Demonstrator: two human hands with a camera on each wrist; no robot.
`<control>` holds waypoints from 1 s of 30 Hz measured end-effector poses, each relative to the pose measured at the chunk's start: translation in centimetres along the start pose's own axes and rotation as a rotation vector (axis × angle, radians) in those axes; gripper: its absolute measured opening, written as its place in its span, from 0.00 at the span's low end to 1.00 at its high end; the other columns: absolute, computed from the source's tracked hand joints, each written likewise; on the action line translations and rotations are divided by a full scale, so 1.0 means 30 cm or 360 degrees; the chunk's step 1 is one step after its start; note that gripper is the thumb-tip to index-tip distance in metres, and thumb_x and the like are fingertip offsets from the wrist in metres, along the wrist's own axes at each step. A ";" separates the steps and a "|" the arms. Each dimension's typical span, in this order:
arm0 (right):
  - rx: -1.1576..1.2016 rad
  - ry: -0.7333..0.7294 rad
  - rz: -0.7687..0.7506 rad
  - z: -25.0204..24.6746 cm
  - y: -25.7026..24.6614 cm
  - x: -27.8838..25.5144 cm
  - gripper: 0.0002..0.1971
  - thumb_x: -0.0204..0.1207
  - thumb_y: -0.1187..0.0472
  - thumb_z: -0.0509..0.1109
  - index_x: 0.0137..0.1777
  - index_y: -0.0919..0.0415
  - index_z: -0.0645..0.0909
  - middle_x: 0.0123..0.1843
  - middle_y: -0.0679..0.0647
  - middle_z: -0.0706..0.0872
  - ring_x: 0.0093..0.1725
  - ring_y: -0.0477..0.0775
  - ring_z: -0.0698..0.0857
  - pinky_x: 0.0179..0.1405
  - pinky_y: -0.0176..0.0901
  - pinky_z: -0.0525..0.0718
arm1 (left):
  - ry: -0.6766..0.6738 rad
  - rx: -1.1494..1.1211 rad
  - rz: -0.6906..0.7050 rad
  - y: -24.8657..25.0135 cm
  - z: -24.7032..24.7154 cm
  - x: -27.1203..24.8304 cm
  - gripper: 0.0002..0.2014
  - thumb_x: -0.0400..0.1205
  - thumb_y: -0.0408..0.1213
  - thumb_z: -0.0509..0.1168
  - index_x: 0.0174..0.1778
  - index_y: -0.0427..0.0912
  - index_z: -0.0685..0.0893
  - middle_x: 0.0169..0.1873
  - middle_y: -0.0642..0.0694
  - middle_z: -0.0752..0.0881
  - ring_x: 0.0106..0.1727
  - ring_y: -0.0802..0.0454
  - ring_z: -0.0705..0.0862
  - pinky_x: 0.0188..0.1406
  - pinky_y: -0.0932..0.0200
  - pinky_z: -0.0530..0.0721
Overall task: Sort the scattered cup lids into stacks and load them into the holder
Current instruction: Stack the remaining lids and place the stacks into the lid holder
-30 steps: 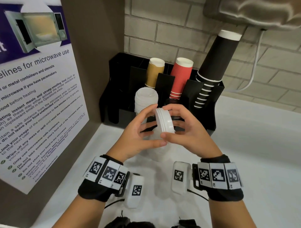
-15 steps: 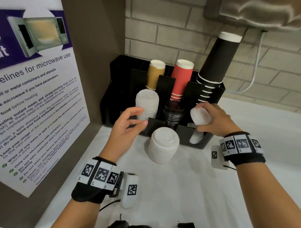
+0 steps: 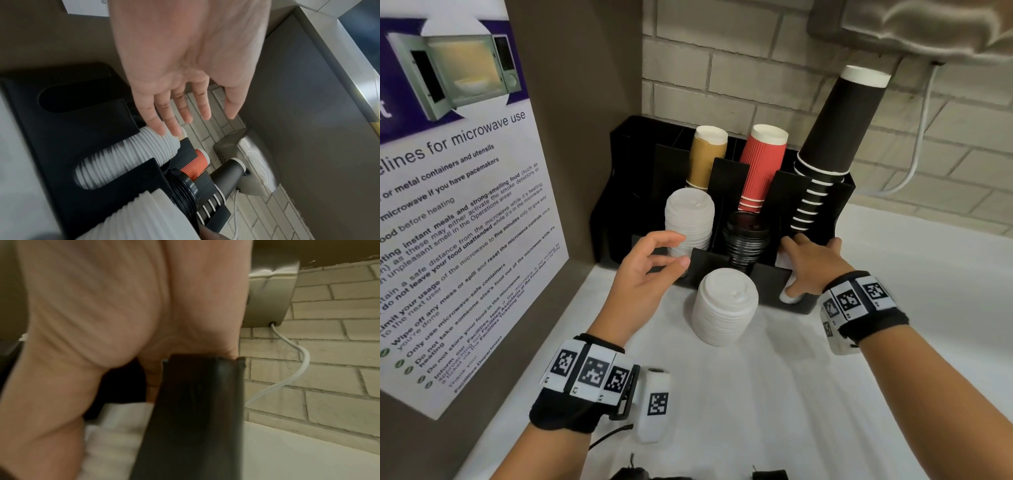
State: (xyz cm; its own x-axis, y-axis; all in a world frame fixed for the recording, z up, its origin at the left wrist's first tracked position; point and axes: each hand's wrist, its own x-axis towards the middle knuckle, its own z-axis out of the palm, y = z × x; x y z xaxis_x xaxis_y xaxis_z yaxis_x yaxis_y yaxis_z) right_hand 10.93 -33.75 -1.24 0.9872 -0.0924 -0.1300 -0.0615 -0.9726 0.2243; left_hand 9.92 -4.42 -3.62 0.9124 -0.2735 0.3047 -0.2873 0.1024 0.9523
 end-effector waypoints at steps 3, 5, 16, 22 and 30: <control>-0.0107 -0.0036 -0.0014 0.011 -0.008 -0.005 0.35 0.58 0.46 0.77 0.64 0.53 0.68 0.54 0.50 0.73 0.53 0.56 0.79 0.63 0.60 0.63 | 0.0021 0.0007 -0.0019 -0.003 -0.009 -0.003 0.14 0.77 0.41 0.69 0.59 0.52 0.82 0.57 0.57 0.83 0.49 0.63 0.86 0.51 0.66 0.82; -0.0162 -0.0005 -0.0017 0.016 -0.007 -0.010 0.34 0.59 0.45 0.77 0.64 0.52 0.69 0.54 0.49 0.75 0.54 0.55 0.80 0.62 0.58 0.63 | 0.0037 0.0018 -0.0025 -0.002 -0.013 -0.001 0.14 0.76 0.44 0.68 0.58 0.53 0.82 0.57 0.59 0.83 0.50 0.62 0.86 0.53 0.63 0.83; 0.0698 0.0453 -0.0094 -0.074 -0.035 -0.090 0.15 0.75 0.69 0.66 0.61 0.62 0.78 0.59 0.60 0.80 0.57 0.62 0.82 0.59 0.50 0.78 | 0.0043 0.0036 -0.0041 -0.026 -0.004 0.005 0.12 0.76 0.45 0.68 0.55 0.59 0.83 0.53 0.66 0.84 0.50 0.63 0.86 0.51 0.63 0.83; 0.1317 0.0118 -0.0481 -0.077 -0.241 -0.175 0.21 0.66 0.53 0.81 0.52 0.53 0.75 0.55 0.50 0.79 0.55 0.50 0.78 0.54 0.34 0.78 | 0.0042 0.0041 -0.0055 -0.020 0.004 0.007 0.11 0.76 0.45 0.68 0.54 0.61 0.83 0.53 0.64 0.84 0.48 0.64 0.86 0.50 0.63 0.82; 0.1253 0.0179 -0.0217 -0.008 -0.327 -0.164 0.29 0.58 0.55 0.83 0.51 0.49 0.66 0.54 0.48 0.69 0.51 0.57 0.75 0.47 0.43 0.73 | 0.0068 0.0061 -0.0087 -0.008 0.002 -0.014 0.13 0.75 0.44 0.68 0.56 0.53 0.83 0.54 0.57 0.84 0.47 0.63 0.85 0.55 0.59 0.82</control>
State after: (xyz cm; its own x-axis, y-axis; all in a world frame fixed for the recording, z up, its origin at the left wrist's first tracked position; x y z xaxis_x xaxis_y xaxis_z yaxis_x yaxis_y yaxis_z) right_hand 6.72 -23.69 -2.56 0.9998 0.0194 0.0002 0.0164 -0.8426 -0.5384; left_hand 9.58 -4.38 -3.97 0.9384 -0.2363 0.2520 -0.2469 0.0515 0.9677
